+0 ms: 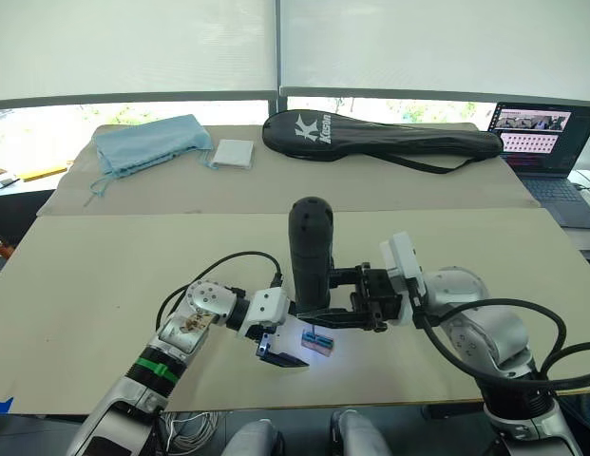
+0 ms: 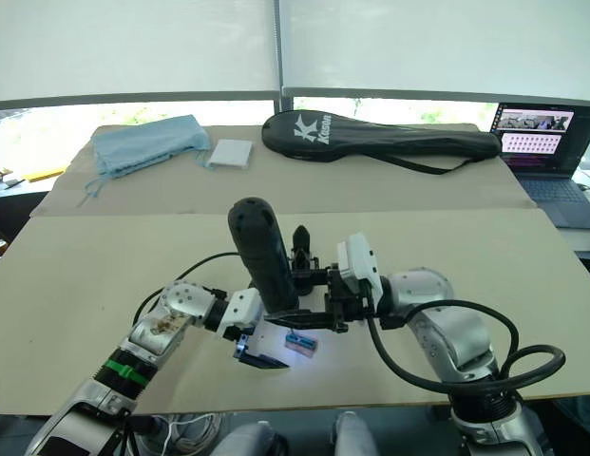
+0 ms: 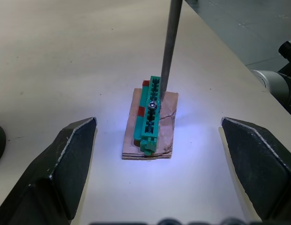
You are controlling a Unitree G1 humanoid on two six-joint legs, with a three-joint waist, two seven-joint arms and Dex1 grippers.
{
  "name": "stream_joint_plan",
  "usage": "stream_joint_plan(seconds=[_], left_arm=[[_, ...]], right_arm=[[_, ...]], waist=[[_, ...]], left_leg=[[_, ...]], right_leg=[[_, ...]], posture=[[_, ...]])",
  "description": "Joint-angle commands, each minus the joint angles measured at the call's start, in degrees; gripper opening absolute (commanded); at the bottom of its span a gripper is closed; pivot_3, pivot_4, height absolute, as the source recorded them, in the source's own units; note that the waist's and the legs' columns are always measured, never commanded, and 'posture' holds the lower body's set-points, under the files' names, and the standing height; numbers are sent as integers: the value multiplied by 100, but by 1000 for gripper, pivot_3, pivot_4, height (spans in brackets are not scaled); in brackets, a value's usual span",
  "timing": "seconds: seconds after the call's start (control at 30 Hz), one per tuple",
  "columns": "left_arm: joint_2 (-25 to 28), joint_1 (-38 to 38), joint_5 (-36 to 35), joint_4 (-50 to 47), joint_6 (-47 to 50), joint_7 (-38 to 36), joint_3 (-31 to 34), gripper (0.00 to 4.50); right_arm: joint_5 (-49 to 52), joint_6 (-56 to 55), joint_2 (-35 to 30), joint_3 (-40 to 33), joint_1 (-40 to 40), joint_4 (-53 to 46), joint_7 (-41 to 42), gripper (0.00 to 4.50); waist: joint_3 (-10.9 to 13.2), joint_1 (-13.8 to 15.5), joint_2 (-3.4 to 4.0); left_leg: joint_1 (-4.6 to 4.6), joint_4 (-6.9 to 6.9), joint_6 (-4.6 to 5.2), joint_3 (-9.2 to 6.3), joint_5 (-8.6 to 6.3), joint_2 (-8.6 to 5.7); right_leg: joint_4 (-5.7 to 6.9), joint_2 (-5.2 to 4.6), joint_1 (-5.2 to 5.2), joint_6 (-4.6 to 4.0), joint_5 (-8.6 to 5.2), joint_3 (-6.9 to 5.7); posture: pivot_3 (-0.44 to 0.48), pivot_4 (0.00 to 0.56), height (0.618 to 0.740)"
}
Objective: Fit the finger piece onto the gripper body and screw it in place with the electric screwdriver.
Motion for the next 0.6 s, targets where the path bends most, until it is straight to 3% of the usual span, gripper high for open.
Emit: stream_joint_plan(seconds=[0.03,0.6], left_arm=[[-26,-73,-62,-118,-86,10,10,4500],[-53,-99,-67,-105,-109,2,17,4500]], right_arm=[[79,-217,7,-117,-40,-137,20,1901],[-54,-340,-35,-113,-32,8,69,1901]], waist=[[0,1,0],[0,1,0]], left_leg=[[0,0,0,0,0,0],[0,0,0,0,0,0]], right_leg=[[0,0,0,0,0,0],[0,0,0,0,0,0]], posture=[[0,150,736],[0,150,736]])
